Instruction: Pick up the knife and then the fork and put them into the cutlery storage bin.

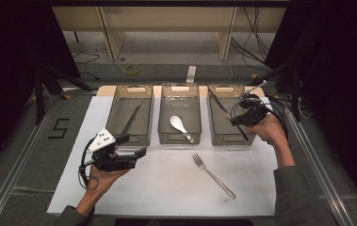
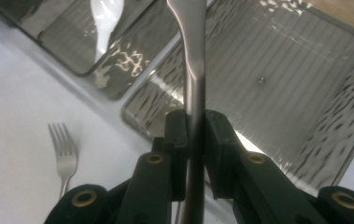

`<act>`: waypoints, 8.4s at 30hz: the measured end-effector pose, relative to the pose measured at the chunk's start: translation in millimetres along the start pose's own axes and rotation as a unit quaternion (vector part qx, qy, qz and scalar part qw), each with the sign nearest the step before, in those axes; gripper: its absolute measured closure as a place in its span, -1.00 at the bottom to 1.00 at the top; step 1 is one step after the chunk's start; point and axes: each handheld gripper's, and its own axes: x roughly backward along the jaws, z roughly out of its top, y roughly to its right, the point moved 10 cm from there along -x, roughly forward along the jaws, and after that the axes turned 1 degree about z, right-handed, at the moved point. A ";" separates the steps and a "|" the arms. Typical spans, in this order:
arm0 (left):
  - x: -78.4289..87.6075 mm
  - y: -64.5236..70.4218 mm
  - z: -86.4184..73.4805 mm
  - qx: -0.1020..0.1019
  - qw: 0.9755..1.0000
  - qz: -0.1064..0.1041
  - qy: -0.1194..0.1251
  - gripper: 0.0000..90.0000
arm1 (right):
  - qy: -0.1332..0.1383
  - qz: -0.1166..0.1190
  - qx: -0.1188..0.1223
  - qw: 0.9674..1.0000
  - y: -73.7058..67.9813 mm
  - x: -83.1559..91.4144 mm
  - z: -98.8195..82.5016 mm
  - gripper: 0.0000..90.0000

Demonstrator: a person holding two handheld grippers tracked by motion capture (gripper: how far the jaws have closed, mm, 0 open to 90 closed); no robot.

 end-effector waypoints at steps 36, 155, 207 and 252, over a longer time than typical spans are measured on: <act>0.5 0.8 1.0 0.009 1.000 -0.007 0.003 -0.64 | -0.037 -0.042 -0.087 0.995 42.8 -40.4 16.5 0.79; -0.7 3.0 0.3 0.008 1.000 -0.011 0.000 -0.64 | -0.168 0.043 0.125 0.977 -126.6 -73.7 -114.2 0.80; 0.3 -0.7 0.5 0.011 1.000 -0.005 0.002 -0.64 | -0.052 0.079 0.083 0.992 -95.4 -21.4 -80.8 0.90; 1.1 -0.1 1.8 0.014 1.000 -0.009 0.007 -0.64 | 0.017 0.002 0.008 1.000 -6.3 13.6 45.0 0.90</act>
